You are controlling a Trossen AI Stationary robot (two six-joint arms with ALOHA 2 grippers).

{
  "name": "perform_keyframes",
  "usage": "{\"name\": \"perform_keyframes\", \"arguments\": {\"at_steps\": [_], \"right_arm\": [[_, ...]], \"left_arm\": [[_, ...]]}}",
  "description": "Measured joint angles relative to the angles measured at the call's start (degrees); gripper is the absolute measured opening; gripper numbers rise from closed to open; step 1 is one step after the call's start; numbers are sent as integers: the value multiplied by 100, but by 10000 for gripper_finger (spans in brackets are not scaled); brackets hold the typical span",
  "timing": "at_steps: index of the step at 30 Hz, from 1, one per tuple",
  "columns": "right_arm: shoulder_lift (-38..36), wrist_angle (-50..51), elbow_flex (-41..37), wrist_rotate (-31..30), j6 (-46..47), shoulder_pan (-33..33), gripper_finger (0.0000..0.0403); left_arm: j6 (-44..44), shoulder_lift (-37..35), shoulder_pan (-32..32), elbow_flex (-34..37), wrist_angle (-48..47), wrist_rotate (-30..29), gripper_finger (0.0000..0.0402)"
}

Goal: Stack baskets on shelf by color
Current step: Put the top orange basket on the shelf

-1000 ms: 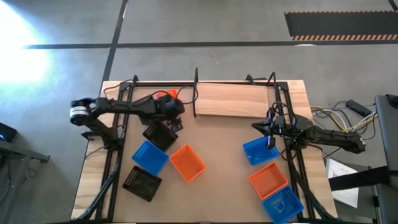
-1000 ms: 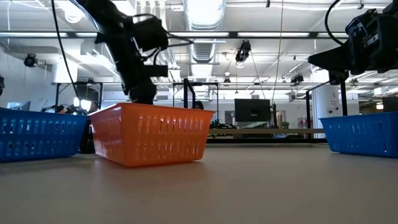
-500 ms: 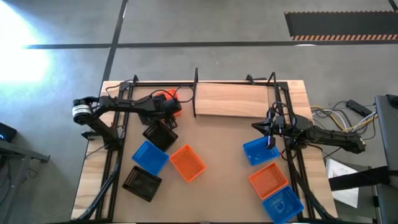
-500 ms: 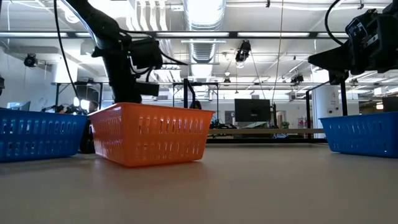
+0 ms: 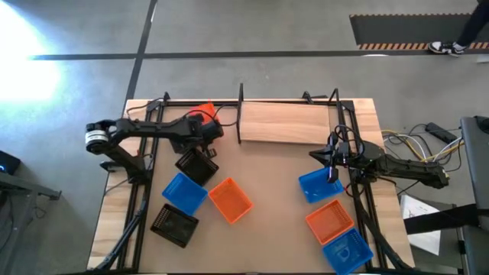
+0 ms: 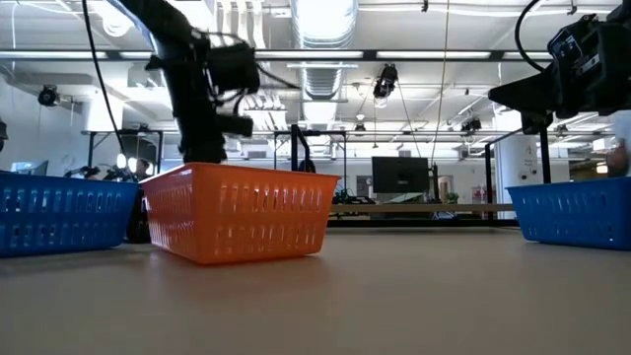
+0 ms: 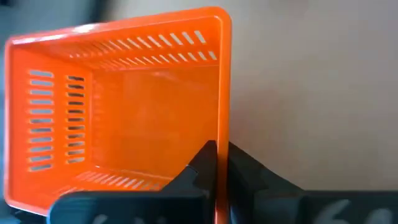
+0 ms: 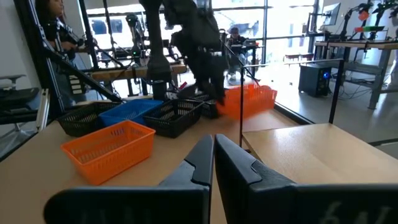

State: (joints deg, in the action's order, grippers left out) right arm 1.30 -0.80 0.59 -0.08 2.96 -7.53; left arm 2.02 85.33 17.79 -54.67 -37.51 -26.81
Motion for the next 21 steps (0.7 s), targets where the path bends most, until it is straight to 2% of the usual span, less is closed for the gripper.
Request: {"name": "perform_keyframes", "arguments": {"at_steps": [4, 9, 11, 14, 16, 18, 21], "right_arm": [[0, 2, 2, 0, 0, 0, 9], [0, 2, 0, 0, 0, -1, 9], [0, 2, 1, 0, 0, 0, 9], [0, 0, 2, 0, 0, 0, 9], [-1, 2, 2, 0, 0, 0, 9], [-2, 2, 1, -1, 0, 0, 9], [-2, 0, 0, 0, 0, 0, 9]], "left_arm": [[59, -305, -200, -766, -607, -970, 1], [494, -502, -389, -1926, -399, -1167, 0], [884, -468, -403, -2311, 52, -710, 0], [1310, -155, -400, -2710, 910, 792, 0], [1383, 267, -409, -2914, 1242, 1457, 0], [1503, 773, -411, -3137, 1280, 1884, 0], [1597, 1523, -401, -3500, 1226, 2035, 0]]}}
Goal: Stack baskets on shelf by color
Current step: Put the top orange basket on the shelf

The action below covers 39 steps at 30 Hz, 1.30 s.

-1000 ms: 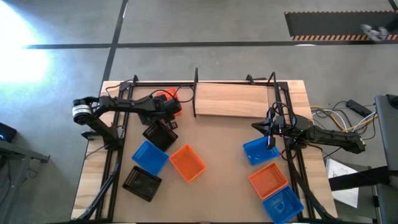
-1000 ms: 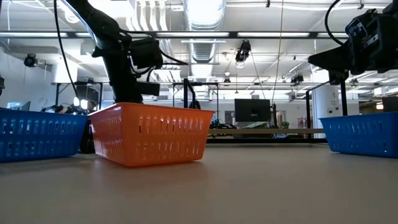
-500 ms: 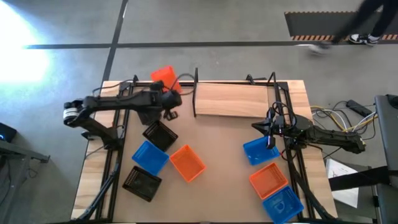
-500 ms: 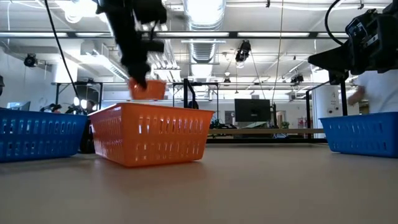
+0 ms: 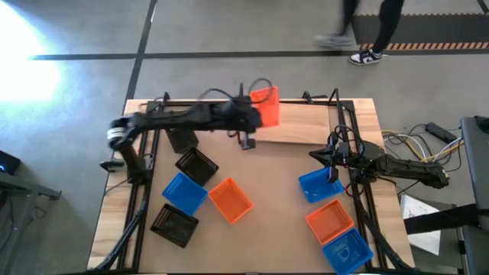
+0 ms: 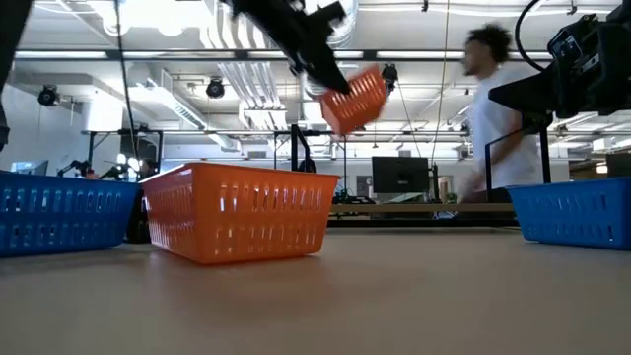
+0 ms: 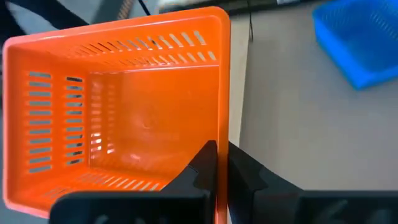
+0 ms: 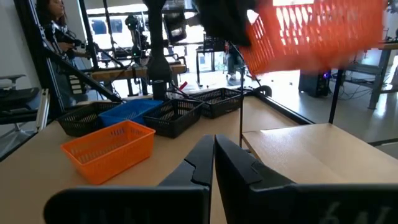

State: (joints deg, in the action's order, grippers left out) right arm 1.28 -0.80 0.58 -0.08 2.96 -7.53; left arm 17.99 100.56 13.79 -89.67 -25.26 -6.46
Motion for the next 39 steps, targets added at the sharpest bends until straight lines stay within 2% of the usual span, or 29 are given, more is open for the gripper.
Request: {"name": "perform_keyframes", "arguments": {"at_steps": [5, 10, 23, 27, 31, 37, 39], "right_arm": [[2, 0, 1, 0, 0, 0, 9], [2, 0, 2, 0, 0, 0, 9], [0, 0, 1, 0, 0, 0, 9], [0, 0, 1, 0, 0, 0, 9], [0, 1, 2, 0, 0, 0, 9], [2, 2, 2, 0, 0, 0, 9], [2, 0, 2, 0, 0, 0, 9]], "left_arm": [[9, 1018, 8, -590, -488, -175, 0], [-328, 1603, 13, -1117, -1300, -429, 0], [-574, 1743, 32, -1234, -1641, -507, 5], [-582, 1743, 37, -1236, -1688, -514, 42], [-582, 1743, 34, -1313, -1964, -520, 101], [-817, 1443, 16, -1604, -2486, -879, 166], [-879, 1306, -48, -1700, -2380, -581, 174]]}}
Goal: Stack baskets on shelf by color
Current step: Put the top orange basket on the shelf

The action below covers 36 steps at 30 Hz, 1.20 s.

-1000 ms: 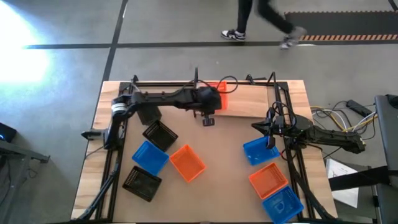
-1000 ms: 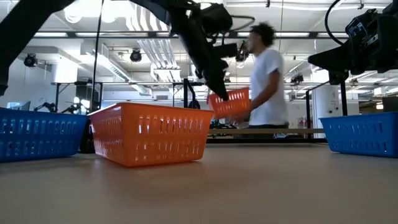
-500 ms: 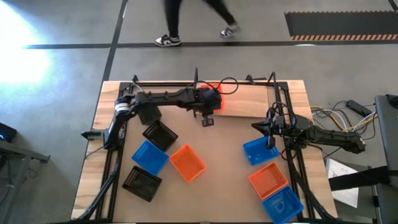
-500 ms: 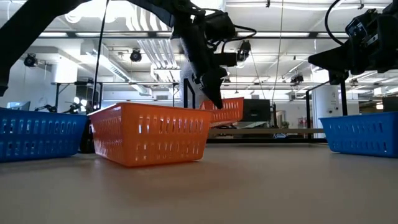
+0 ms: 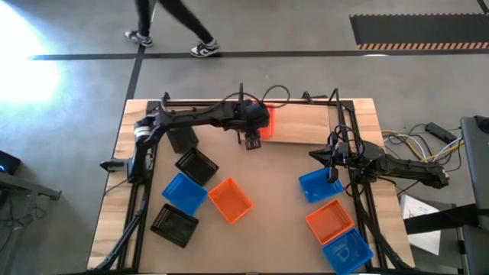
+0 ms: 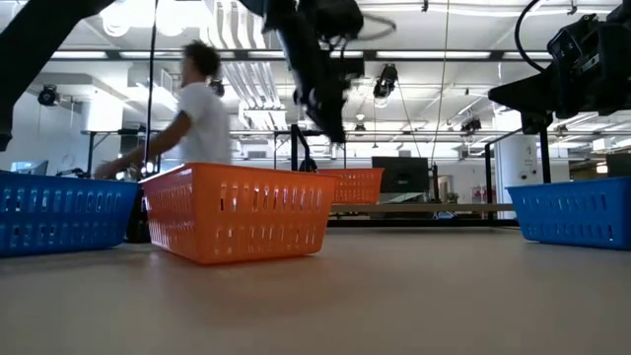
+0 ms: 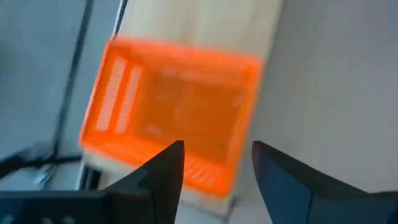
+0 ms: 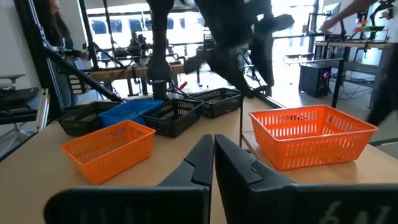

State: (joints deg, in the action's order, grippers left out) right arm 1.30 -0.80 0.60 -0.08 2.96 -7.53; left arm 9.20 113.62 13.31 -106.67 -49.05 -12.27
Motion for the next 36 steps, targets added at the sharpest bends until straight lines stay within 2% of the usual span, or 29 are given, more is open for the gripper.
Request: {"name": "perform_keyframes", "arguments": {"at_steps": [4, 6, 11, 16, 20, 27, 36], "right_arm": [[-4, 0, 0, 0, 0, 0, 9], [-4, 0, -2, 0, 0, 0, 9], [-4, 2, -1, 0, 0, 0, 9], [-4, 2, 0, 0, 0, 0, 9], [-2, 2, 0, 0, 0, 0, 9], [-2, 2, -2, 0, 0, -2, 9], [-7, 0, 0, -2, 0, 0, 9]], "left_arm": [[265, -51, -308, 159, 1067, 1453, 170], [344, 88, -494, 296, 1713, 1751, 158], [293, 643, -703, 640, 3252, 1643, 111], [-226, 1302, -742, 621, 4663, 1613, 50], [-441, 1772, -742, 599, 5375, 1109, 9], [-443, 2213, -742, 588, 5990, 371, 5], [-460, 2408, -699, 590, 6262, 116, 1]]}}
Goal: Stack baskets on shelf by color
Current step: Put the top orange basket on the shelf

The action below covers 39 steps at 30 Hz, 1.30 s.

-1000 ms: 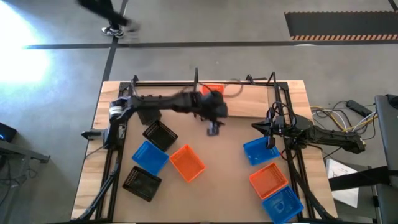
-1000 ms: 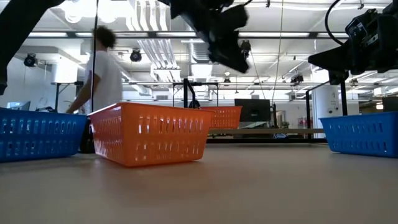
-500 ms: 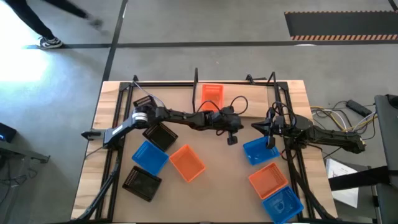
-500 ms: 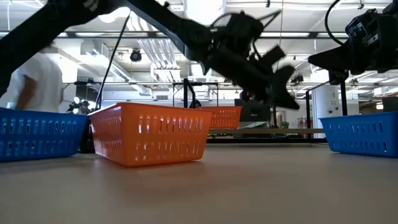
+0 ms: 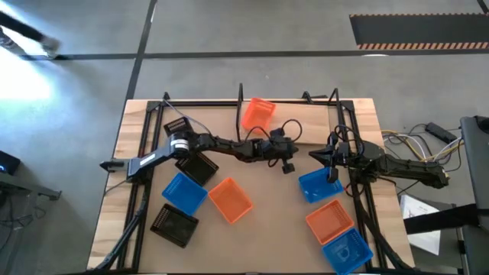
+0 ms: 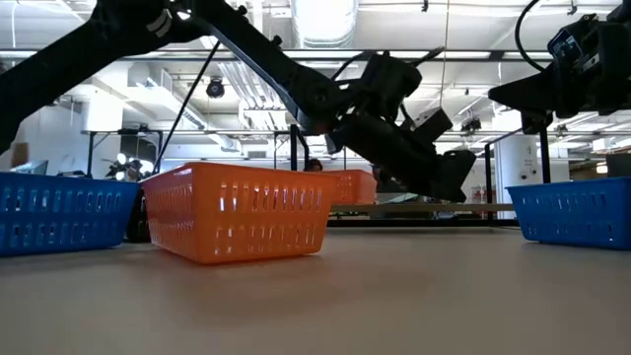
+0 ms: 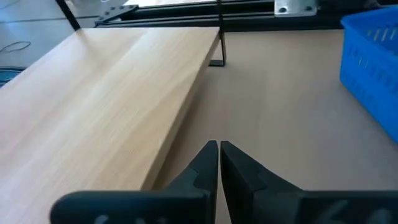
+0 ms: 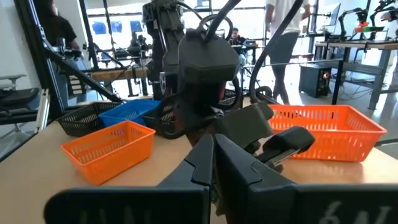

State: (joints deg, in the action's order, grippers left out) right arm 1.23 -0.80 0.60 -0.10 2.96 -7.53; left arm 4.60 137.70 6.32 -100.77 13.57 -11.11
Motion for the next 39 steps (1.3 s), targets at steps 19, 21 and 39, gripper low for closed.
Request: {"name": "perform_keyframes", "arguments": {"at_steps": [19, 21, 39], "right_arm": [[7, 2, 0, 3, 0, 0, 9], [3, 2, 0, 4, 0, 0, 9], [4, 0, 0, 2, 0, 0, 9]], "left_arm": [[506, -2252, -152, -2, -3400, -149, 2], [621, -2397, 11, -2, -4001, -143, 11], [2280, -2194, 608, 176, -4856, -738, 181]]}}
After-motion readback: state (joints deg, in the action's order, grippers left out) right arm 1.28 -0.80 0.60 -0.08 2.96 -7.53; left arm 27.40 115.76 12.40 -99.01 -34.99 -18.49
